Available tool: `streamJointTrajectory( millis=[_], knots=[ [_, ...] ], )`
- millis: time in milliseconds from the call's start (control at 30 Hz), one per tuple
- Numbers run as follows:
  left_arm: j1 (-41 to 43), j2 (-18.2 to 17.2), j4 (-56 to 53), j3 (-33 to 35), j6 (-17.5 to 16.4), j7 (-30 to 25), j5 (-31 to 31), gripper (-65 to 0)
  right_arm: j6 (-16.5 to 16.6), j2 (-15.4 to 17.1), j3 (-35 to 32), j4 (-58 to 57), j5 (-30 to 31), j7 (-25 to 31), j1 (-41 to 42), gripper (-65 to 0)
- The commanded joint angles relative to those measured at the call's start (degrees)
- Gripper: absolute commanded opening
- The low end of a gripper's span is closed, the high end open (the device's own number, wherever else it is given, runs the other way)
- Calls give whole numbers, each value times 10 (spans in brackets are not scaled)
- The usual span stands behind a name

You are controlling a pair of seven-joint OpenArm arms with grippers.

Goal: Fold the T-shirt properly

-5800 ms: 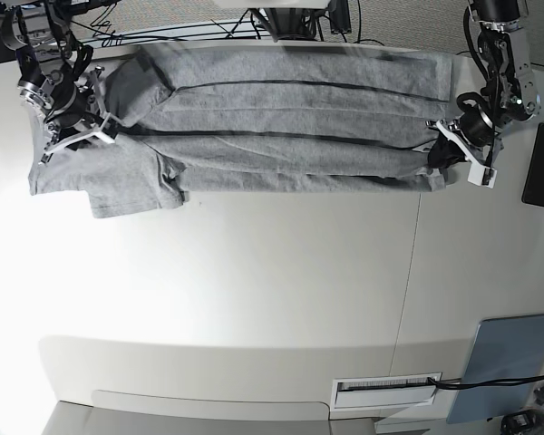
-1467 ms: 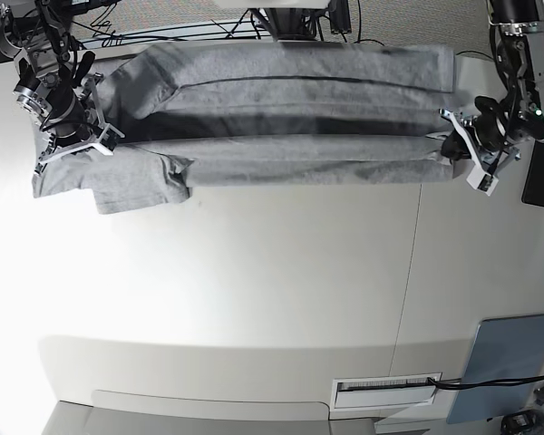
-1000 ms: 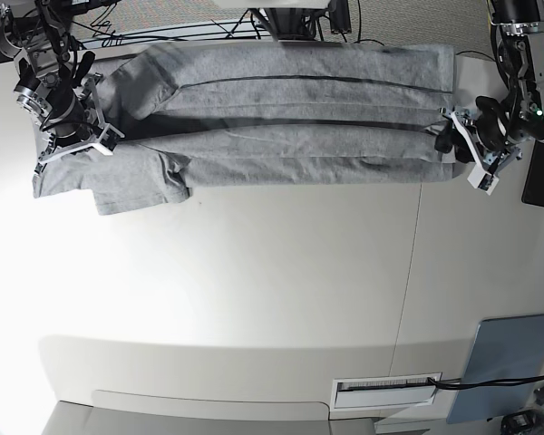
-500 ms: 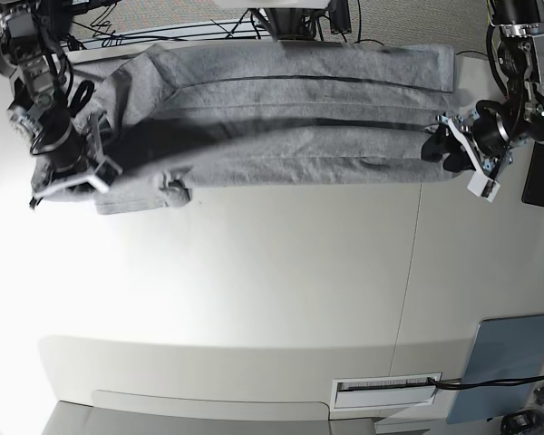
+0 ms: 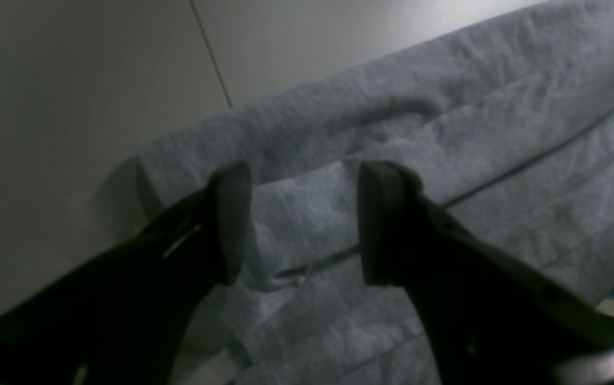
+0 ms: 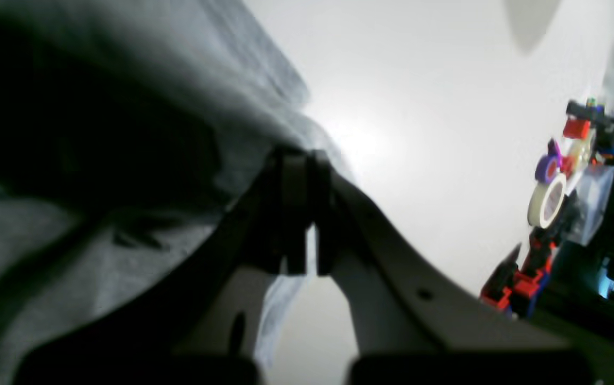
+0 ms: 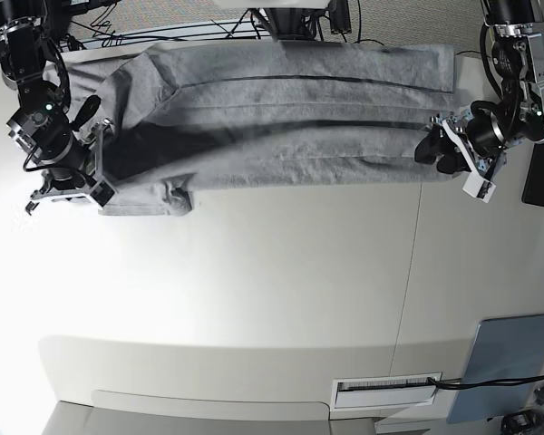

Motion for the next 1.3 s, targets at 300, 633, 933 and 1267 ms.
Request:
streamJointTrajectory(
  millis=[300,633,933,1267],
  knots=[
    [-4,-9,10,-5,-2,-14,21,-323,-5,73,6,31,-6,-36,-40,-650],
    [-2,-9,10,-5,0,-16,23,-323,-5,86,6,87,-14,-50,-120,-650],
    [-1,-9,10,-5,0,-23,23,-323,-5,85,6,86,-25,-37,-157,-650],
    [-1,-9,10,-5,0,-23,23,-323,30,85,6,86,-25,-42,-157,-542]
  ],
)
